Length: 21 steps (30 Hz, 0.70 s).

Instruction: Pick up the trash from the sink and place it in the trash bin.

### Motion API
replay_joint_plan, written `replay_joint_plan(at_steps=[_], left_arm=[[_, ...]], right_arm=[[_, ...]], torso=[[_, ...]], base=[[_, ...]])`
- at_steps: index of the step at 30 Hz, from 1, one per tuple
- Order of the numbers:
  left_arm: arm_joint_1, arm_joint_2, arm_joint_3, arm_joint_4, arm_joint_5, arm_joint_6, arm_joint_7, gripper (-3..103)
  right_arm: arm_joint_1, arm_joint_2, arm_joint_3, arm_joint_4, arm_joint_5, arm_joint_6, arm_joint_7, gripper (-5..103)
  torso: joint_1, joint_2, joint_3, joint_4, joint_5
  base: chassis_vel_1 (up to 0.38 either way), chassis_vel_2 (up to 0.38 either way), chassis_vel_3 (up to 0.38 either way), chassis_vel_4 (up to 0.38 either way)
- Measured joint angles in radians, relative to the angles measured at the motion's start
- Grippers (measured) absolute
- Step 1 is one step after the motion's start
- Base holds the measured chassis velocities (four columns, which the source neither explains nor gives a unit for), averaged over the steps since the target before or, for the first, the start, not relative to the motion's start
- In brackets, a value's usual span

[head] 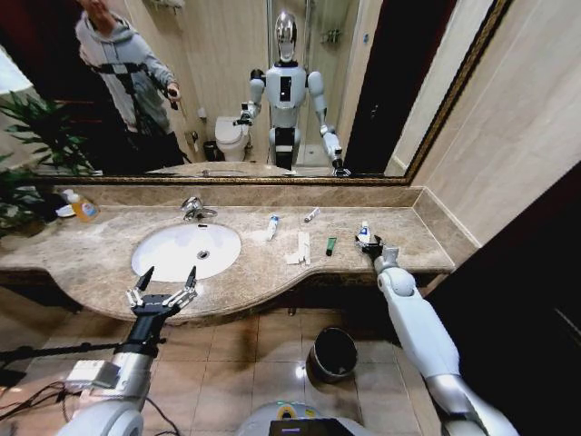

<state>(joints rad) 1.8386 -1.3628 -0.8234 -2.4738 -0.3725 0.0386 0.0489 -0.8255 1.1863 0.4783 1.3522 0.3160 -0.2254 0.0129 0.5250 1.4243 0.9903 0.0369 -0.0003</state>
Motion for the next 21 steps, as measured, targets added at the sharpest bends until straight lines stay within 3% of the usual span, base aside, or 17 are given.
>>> replay_joint_plan(at_steps=[2,5,7,9,11,17,21], left_arm=[[0.0,0.0,0.0,0.0,0.0,0.0,0.0,100],[0.0,0.0,0.0,0.0,0.0,0.0,0.0,100],[0.0,0.0,0.0,0.0,0.0,0.0,0.0,100],[0.0,0.0,0.0,0.0,0.0,0.0,0.0,100],[0.0,0.0,0.0,0.0,0.0,0.0,0.0,100],[0.0,0.0,0.0,0.0,0.0,0.0,0.0,100],[0.0,0.0,0.0,0.0,0.0,0.0,0.0,100]], right_arm=[[-0.01,-0.002,0.001,0.008,0.001,0.0,-0.001,61],[-0.023,-0.004,0.001,0.019,0.002,0.0,-0.003,45],[-0.025,-0.004,0.001,0.021,0.002,0.0,-0.003,45],[-0.032,-0.008,0.004,0.03,0.002,-0.001,-0.002,29],[-0.035,-0.009,0.005,0.031,0.003,-0.002,-0.002,29],[-0.051,-0.01,0.01,0.049,0.005,-0.004,0.001,3],[-0.059,-0.009,0.012,0.061,0.006,-0.005,0.005,1]], torso=[[0.0,0.0,0.0,0.0,-0.0001],[0.0,0.0,0.0,0.0,0.0],[0.0,0.0,0.0,0.0,0.0001],[0.0,0.0,0.0,-0.0001,0.0],[0.0,0.0,0.0,-0.0002,-0.0001],[0.0,0.0,0.0,-0.0002,0.0004],[0.0,0.0,0.0,-0.0001,0.0004]], base=[[0.0,0.0,0.0,0.0],[0.0,0.0,0.0,0.0],[0.0,0.0,0.0,0.0],[0.0,0.0,0.0,0.0],[0.0,0.0,0.0,0.0],[0.0,0.0,0.0,0.0],[0.0,0.0,0.0,0.0]])
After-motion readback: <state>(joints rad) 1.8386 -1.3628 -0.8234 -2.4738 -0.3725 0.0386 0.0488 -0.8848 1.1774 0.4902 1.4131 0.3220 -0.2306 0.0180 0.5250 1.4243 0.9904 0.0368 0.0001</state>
